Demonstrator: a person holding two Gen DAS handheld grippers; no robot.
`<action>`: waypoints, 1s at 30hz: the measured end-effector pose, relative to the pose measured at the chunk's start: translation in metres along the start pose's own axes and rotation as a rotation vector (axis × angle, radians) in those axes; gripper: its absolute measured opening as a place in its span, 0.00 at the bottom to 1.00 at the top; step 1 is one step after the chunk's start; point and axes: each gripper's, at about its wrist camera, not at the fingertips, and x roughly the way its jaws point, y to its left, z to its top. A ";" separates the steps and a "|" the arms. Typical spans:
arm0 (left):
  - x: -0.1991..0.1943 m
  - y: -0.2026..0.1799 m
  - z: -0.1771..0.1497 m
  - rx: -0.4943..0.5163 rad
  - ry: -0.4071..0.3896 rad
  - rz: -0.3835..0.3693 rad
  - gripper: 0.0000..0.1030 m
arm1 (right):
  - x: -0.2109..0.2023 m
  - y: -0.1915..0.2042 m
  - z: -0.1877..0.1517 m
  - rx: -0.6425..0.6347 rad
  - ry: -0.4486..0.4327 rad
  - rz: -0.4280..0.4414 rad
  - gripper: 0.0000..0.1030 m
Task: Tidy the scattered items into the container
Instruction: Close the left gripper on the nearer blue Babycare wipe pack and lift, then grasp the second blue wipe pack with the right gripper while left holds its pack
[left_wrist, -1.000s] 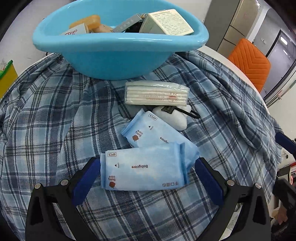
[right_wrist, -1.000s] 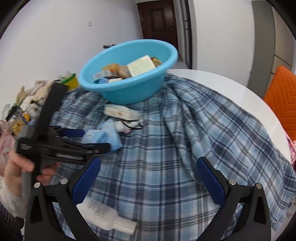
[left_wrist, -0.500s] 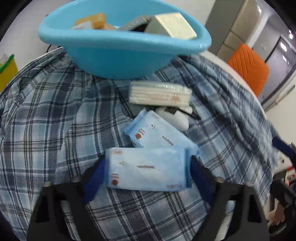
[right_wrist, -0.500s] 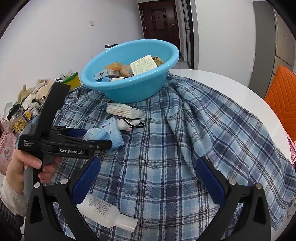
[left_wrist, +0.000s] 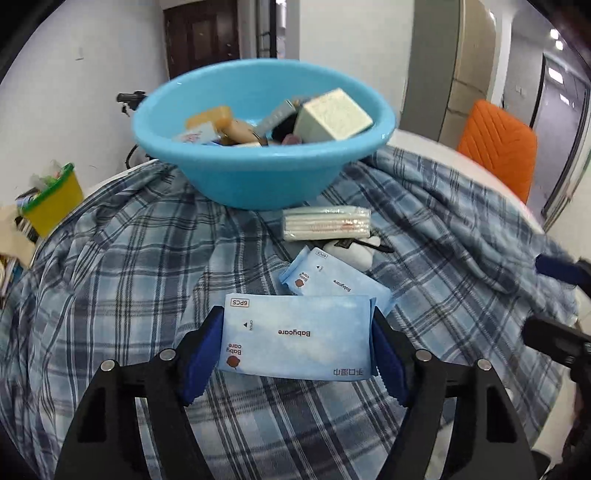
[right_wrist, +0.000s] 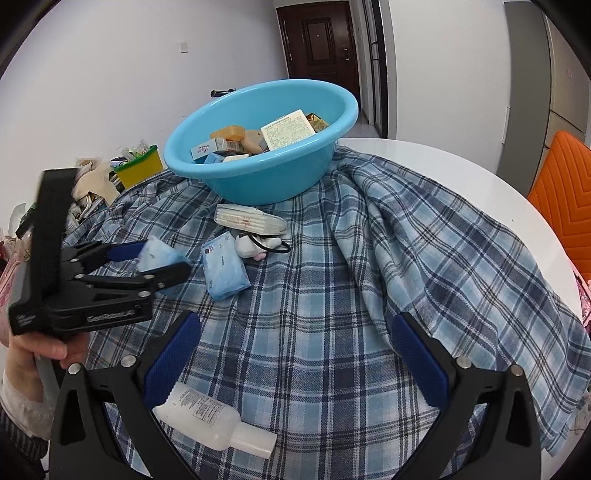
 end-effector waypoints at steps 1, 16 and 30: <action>-0.005 0.002 -0.002 -0.019 -0.018 -0.005 0.74 | 0.000 0.000 -0.001 0.002 0.000 0.002 1.00; -0.037 -0.005 -0.046 -0.059 -0.020 0.075 0.74 | 0.006 0.010 -0.004 -0.027 0.018 0.008 1.00; -0.039 0.014 -0.062 -0.079 0.008 0.094 0.74 | 0.071 0.062 0.015 -0.286 0.147 0.047 1.00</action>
